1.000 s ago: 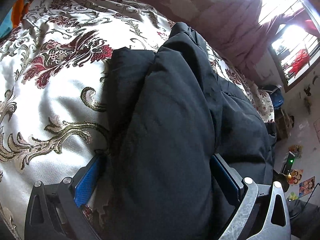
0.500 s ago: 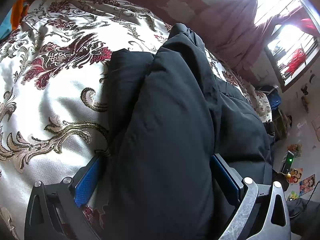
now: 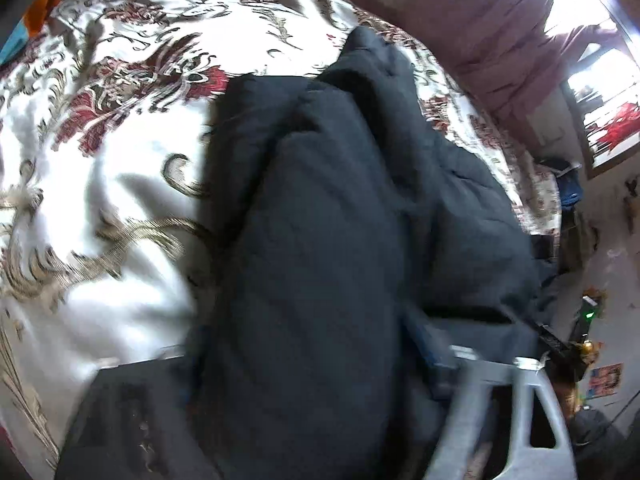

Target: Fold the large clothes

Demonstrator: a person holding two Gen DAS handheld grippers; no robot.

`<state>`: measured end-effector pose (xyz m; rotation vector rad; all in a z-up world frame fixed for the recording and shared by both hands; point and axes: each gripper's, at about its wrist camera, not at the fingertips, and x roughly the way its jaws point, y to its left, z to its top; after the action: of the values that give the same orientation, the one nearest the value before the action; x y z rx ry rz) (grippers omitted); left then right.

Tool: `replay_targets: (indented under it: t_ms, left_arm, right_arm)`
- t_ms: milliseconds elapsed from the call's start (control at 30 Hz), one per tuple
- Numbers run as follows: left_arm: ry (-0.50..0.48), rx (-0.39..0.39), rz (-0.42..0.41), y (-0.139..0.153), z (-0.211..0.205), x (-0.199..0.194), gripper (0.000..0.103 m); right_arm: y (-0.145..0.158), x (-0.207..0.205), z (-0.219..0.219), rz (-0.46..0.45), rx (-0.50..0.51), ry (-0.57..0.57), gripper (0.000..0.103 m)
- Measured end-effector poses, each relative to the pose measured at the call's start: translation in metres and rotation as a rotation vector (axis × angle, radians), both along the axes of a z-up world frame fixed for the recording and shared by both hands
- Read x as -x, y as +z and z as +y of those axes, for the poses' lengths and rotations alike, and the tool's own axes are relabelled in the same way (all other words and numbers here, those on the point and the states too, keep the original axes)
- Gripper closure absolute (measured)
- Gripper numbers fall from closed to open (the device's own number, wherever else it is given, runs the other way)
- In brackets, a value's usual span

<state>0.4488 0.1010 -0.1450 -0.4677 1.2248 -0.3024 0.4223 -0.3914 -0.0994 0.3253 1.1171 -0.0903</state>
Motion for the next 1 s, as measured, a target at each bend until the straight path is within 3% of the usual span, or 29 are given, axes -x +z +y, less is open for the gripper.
replay_targets:
  t_ms: [100,167,267,367,500,633,833,933,1000]
  left_arm:
    - [0.016,-0.071,-0.018,0.018,-0.009,0.01,0.065]
    - [0.016,-0.111,-0.034,0.034,-0.016,0.016,0.075]
    - [0.005,-0.161,-0.058,0.058,-0.029,0.025,0.082]
    - [-0.008,-0.185,-0.067,0.08,-0.039,0.04,0.083]
    - [-0.007,-0.156,-0.069,0.096,-0.043,0.063,0.083]
    - [-0.016,-0.152,-0.08,0.105,-0.054,0.096,0.083]
    - [-0.046,-0.19,-0.06,0.083,-0.065,0.124,0.083]
    - [-0.057,-0.247,-0.038,0.059,-0.071,0.13,0.081]
    - [-0.026,-0.242,-0.041,0.05,-0.066,0.135,0.078]
  right_arm:
    - [0.016,0.006,0.002,-0.015,-0.018,0.038,0.085]
    - [0.03,0.013,0.003,-0.029,-0.04,0.044,0.087]
    - [0.052,0.027,0.001,-0.055,-0.055,0.07,0.088]
    - [0.075,0.043,-0.003,-0.079,-0.06,0.091,0.089]
    - [0.106,0.07,-0.012,-0.114,-0.049,0.115,0.089]
    - [0.119,0.101,-0.02,-0.125,-0.039,0.13,0.089]
    - [0.083,0.135,-0.031,-0.057,-0.005,0.08,0.086]
    - [0.061,0.144,-0.039,-0.059,-0.02,0.007,0.076]
    - [0.057,0.145,-0.039,-0.066,-0.024,-0.017,0.072]
